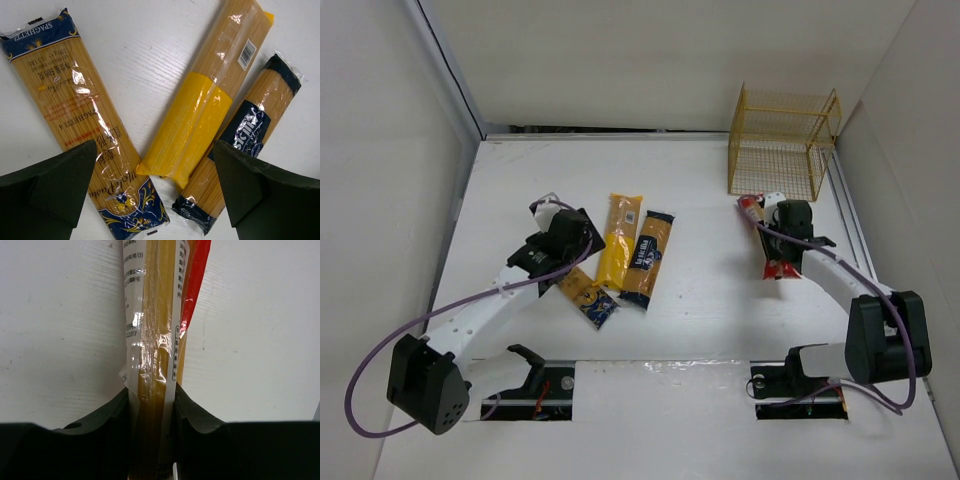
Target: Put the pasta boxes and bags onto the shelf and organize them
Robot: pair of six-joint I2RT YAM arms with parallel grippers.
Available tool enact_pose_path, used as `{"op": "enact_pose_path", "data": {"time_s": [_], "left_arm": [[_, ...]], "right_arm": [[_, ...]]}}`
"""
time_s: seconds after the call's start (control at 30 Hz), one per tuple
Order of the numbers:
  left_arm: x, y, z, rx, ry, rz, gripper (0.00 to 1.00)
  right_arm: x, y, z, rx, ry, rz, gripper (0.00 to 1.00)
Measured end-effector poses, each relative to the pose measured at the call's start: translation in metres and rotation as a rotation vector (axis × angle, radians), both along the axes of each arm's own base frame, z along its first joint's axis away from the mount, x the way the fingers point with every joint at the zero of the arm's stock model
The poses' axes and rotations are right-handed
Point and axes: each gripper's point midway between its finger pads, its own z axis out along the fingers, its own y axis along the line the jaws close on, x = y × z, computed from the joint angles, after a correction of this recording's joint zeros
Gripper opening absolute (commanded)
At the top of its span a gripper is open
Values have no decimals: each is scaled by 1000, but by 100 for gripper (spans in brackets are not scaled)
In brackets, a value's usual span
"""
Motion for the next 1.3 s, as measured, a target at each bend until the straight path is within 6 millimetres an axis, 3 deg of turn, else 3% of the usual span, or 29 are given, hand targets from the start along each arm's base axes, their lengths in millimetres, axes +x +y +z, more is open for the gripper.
{"op": "enact_pose_path", "data": {"time_s": [0.3,0.57,0.7,0.97,1.17,1.3], "left_arm": [[13,-2,-6,27,15,3,100],[21,4,-6,51,12,-5,100],[23,3,-3,58,1,-15,100],[23,3,-2,63,-1,-20,100],[24,3,-2,67,-4,-25,100],[25,3,-2,69,-2,-26,100]], "right_arm": [[37,-22,26,20,-89,-43,0],[51,-40,2,44,-37,-70,0],[60,-49,1,51,-35,-85,0],[95,-70,8,55,-77,-103,0],[129,-79,2,58,-84,-98,0],[141,-84,-3,64,-84,-106,0]]}}
